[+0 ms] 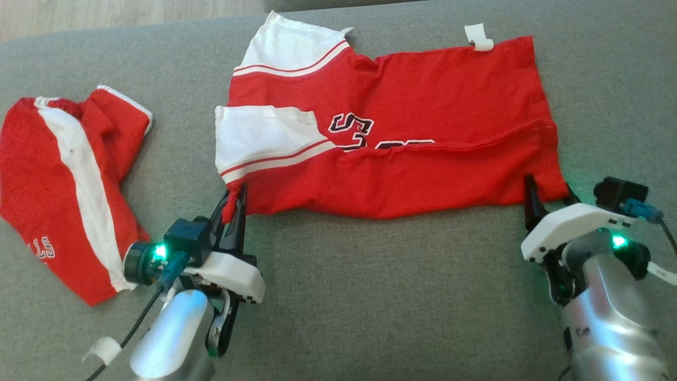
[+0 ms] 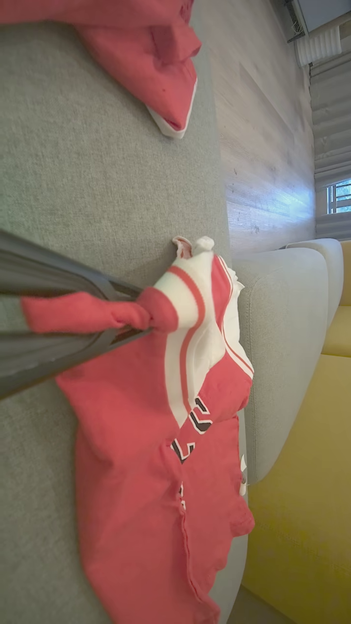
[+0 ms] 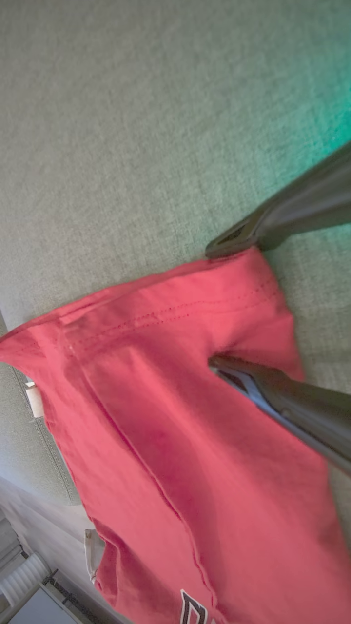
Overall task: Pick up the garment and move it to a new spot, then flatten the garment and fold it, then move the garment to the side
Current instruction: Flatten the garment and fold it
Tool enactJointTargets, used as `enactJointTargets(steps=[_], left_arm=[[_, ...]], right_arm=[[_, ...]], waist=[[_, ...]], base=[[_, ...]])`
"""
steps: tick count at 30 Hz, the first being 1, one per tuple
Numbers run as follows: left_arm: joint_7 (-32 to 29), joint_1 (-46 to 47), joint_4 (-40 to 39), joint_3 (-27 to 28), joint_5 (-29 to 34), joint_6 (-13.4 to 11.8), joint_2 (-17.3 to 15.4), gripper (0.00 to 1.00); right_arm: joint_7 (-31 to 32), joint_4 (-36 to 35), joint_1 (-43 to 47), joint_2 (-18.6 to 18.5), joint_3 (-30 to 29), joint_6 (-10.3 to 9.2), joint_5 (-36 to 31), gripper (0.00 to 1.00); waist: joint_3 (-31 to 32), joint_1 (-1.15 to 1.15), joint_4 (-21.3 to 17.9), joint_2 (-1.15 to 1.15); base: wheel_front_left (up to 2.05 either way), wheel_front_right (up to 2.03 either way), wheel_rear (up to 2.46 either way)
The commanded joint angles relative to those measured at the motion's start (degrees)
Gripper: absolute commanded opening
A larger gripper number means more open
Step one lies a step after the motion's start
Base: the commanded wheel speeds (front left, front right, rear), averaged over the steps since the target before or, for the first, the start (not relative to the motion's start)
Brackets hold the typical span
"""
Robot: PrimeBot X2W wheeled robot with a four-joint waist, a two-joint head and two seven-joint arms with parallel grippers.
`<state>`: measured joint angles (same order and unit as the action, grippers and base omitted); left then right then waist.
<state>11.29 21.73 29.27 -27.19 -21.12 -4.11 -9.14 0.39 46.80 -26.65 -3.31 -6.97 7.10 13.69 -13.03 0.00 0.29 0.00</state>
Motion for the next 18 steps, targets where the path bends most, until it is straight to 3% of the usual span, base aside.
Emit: enactJointTargets(steps=[1,2,3,4,11,18], left_arm=[[0.02,1.83,-1.58,1.75,-0.01,-0.40,-1.62,0.00],[-0.09,1.75,-1.48,1.77,-0.12,-0.44,-1.72,0.00],[-0.18,1.70,-1.37,1.78,-0.19,-0.48,-1.83,0.00],[-0.24,1.64,-1.27,1.78,-0.25,-0.52,-1.94,0.00],[-1.11,0.88,-0.04,1.65,-0.65,-0.92,-2.69,0.00],[-1.79,-1.20,1.68,1.59,-1.58,-0.97,-3.46,0.00]], right_arm=[[0.09,0.71,-0.17,0.43,2.34,0.39,0.21,1.00],[-0.24,1.70,-0.62,0.43,2.70,0.39,0.17,0.72],[-0.75,2.56,-1.04,0.43,2.91,0.39,-0.30,0.12],[-1.37,3.33,-1.42,0.43,2.86,0.39,-0.89,0.00],[-5.85,5.68,-2.76,0.43,0.30,0.39,-6.18,0.00],[-8.03,3.35,-0.53,0.43,-3.60,0.39,-10.46,0.00]], waist=[[-0.04,0.00,-0.01,0.00],[-0.08,0.00,-0.04,0.00],[-0.09,0.00,-0.09,0.00],[-0.06,0.00,-0.15,0.00],[1.24,0.00,-0.89,0.00],[4.40,0.00,-1.93,0.00]], base=[[0.00,0.00,0.00],[0.00,0.00,0.00],[0.00,0.00,0.00],[0.00,0.00,0.00],[0.00,0.00,0.00],[0.00,0.00,0.00]])
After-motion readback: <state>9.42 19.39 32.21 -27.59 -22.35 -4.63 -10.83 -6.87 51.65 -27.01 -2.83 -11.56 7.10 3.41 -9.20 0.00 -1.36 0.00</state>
